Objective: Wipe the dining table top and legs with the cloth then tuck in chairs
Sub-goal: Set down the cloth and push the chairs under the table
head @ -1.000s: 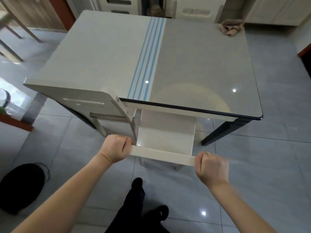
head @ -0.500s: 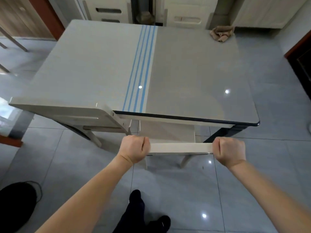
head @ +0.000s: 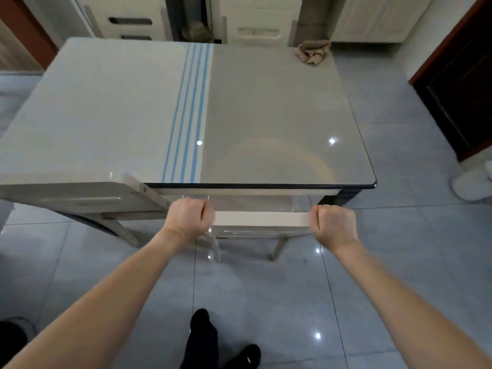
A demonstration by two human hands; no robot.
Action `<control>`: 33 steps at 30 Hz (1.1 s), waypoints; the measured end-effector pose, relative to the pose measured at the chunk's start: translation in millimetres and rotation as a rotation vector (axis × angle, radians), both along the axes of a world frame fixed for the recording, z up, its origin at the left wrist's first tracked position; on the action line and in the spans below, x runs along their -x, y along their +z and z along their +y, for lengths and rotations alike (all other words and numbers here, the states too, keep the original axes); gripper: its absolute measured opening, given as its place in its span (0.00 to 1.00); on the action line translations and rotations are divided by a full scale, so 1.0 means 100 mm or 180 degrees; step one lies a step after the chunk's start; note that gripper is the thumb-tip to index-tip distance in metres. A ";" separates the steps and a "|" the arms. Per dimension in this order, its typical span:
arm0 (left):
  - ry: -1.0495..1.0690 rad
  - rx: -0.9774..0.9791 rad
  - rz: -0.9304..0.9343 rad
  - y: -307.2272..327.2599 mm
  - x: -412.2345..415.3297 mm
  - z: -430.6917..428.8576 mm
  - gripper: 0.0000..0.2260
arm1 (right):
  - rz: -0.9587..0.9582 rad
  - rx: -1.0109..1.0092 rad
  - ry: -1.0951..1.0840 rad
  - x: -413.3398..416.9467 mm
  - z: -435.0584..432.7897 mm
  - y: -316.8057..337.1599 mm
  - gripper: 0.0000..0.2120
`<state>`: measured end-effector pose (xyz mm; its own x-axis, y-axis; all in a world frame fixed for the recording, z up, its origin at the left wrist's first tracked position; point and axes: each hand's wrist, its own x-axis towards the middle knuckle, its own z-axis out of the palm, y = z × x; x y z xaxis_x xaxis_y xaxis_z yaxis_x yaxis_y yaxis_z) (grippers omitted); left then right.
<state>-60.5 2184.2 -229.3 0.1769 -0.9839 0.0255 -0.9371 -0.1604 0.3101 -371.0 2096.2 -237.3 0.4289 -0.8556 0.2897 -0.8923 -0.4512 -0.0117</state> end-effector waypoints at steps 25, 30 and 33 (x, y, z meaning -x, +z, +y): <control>-0.0135 -0.0081 0.0312 -0.05 0.08 -0.63 0.17 | -0.0336 0.0147 0.0019 0.09 -0.81 -0.07 0.18; -0.0175 -0.0117 0.0302 -0.01 0.02 -0.65 0.15 | -0.0424 0.0016 -0.0057 0.00 -0.77 -0.08 0.19; -0.0112 -0.0157 0.0358 -0.01 0.03 -0.63 0.16 | -0.0276 -0.0361 -0.0124 0.02 -0.76 -0.04 0.17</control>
<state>-63.0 2121.5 -230.5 0.1412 -0.9891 -0.0411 -0.9021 -0.1457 0.4062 -372.6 2020.3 -241.4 0.3724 -0.9004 0.2248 -0.9025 -0.4078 -0.1384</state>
